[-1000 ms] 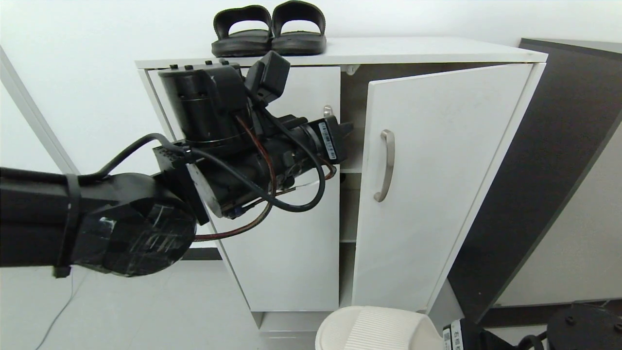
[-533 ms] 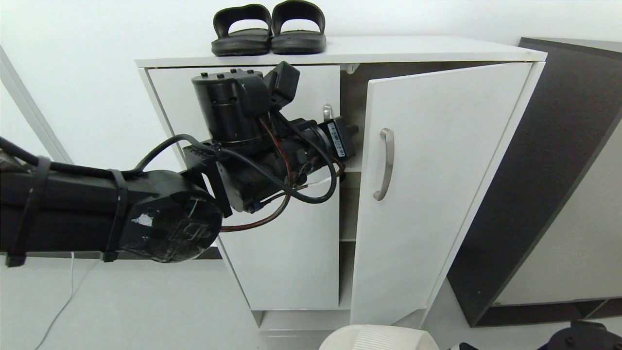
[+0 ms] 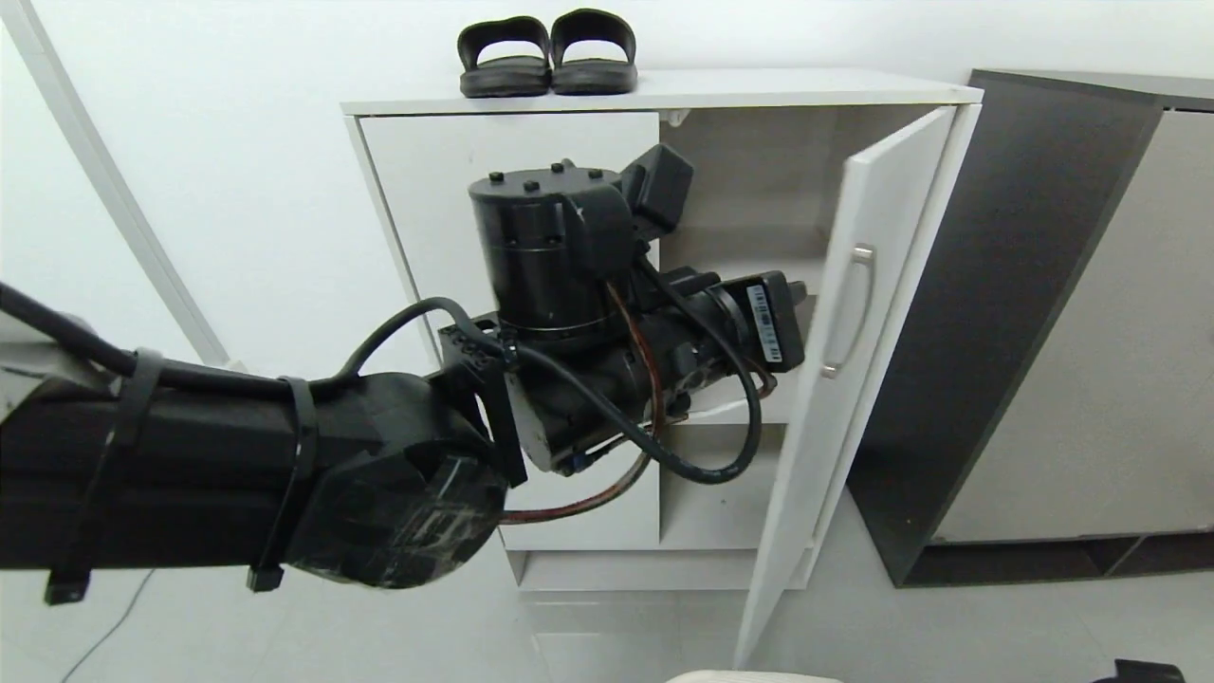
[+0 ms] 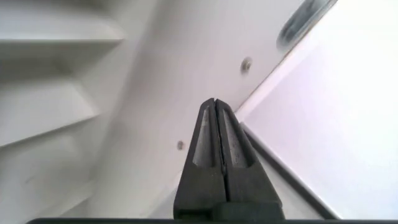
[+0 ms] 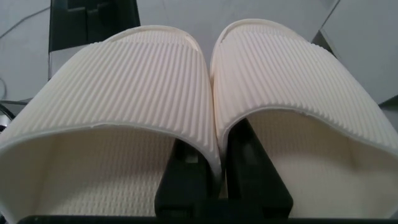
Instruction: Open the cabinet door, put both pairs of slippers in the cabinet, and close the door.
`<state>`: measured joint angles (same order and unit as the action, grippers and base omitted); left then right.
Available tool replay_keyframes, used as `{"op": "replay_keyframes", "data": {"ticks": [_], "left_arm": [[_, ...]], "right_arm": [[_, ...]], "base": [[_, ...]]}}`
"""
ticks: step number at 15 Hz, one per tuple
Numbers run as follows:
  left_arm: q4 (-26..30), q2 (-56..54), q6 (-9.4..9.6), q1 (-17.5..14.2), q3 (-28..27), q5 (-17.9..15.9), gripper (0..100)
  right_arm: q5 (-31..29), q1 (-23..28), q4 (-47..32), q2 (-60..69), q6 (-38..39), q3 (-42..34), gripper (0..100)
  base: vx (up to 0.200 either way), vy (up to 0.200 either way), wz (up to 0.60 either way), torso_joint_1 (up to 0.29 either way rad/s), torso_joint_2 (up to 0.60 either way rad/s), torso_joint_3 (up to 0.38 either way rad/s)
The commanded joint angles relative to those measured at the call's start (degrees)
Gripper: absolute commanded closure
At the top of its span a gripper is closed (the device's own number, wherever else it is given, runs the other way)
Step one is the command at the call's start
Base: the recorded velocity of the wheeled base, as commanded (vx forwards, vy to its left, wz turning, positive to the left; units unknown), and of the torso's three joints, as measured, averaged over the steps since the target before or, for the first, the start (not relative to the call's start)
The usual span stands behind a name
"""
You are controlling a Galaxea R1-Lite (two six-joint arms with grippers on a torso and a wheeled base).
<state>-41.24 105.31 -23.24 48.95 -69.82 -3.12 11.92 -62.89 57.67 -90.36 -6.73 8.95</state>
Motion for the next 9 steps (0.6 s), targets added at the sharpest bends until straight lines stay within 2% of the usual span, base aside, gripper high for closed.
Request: {"op": "replay_keyframes", "data": {"ticks": [1,6,7,9], "left_arm": [[-1.6,-0.4,-0.14,1.4,-0.1,0.0,100],[-2.7,-2.2,-0.23,-2.2,3.0,0.2,100],[-2.4,-4.8,-0.23,-4.6,5.8,0.3,100],[-1.5,-12.1,0.12,-7.9,12.7,0.7,100]], "right_arm": [[0.0,-0.3,0.1,-0.2,0.0,-0.2,100],[0.1,-0.2,0.2,-0.2,0.0,-0.1,100],[-0.6,1.4,0.2,-0.3,0.4,1.1,100],[-1.6,8.8,0.1,-1.3,1.6,4.6,100]], "base": [[0.0,0.0,0.0,0.0,0.0,0.0],[0.0,0.0,0.0,0.0,0.0,0.0],[0.0,0.0,0.0,0.0,0.0,0.0],[0.0,0.0,0.0,0.0,0.0,0.0]]}}
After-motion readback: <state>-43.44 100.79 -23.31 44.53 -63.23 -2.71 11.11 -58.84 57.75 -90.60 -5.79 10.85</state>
